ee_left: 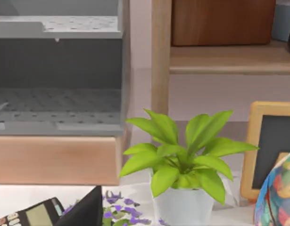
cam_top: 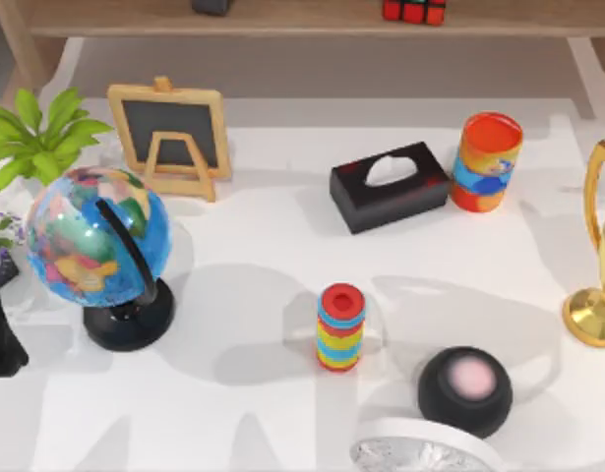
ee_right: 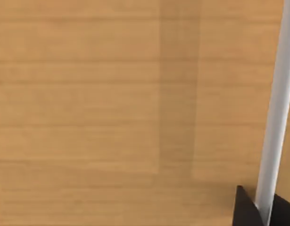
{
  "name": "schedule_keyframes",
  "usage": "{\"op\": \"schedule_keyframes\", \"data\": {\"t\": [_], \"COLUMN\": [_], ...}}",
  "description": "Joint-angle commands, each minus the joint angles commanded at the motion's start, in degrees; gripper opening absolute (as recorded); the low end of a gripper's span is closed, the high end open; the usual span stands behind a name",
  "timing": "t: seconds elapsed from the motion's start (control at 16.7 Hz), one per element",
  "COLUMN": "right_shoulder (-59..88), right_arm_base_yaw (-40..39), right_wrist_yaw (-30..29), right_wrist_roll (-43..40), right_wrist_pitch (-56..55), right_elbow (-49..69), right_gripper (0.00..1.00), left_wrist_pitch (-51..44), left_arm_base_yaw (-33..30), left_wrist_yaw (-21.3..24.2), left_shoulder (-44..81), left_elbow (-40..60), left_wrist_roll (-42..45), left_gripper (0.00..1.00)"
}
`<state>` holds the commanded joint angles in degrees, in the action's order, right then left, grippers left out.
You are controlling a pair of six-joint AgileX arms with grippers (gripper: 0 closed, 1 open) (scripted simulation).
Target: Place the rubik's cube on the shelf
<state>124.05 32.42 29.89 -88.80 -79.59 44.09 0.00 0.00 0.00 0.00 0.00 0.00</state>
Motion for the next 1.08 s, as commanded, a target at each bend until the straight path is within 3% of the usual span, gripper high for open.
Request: {"op": "schedule_keyframes", "data": {"t": [0.3, 0.78, 1.08], "right_shoulder": [3.92, 6.32, 10.46], "right_arm_base_yaw": [-3.49, -4.64, -6.7], "right_wrist_yaw": [-3.4, -4.64, -6.81], "right_wrist_roll": [0.15, -0.21, -0.13], "right_wrist_pitch": [5.55, 8.6, 13.88], "right_elbow": [10.41, 13.88, 25.62], "right_gripper": [0.0, 0.0, 0.0], "left_wrist_pitch": [0.0, 0.0, 0.0], "left_arm_base_yaw": [0.0, 0.0, 0.0], "left_wrist_yaw": [0.0, 0.0, 0.0], "left_shoulder": [0.0, 0.0, 0.0], "left_elbow": [0.0, 0.0, 0.0], "left_wrist_roll": [0.0, 0.0, 0.0], "left_gripper": [1.0, 1.0, 1.0]}}
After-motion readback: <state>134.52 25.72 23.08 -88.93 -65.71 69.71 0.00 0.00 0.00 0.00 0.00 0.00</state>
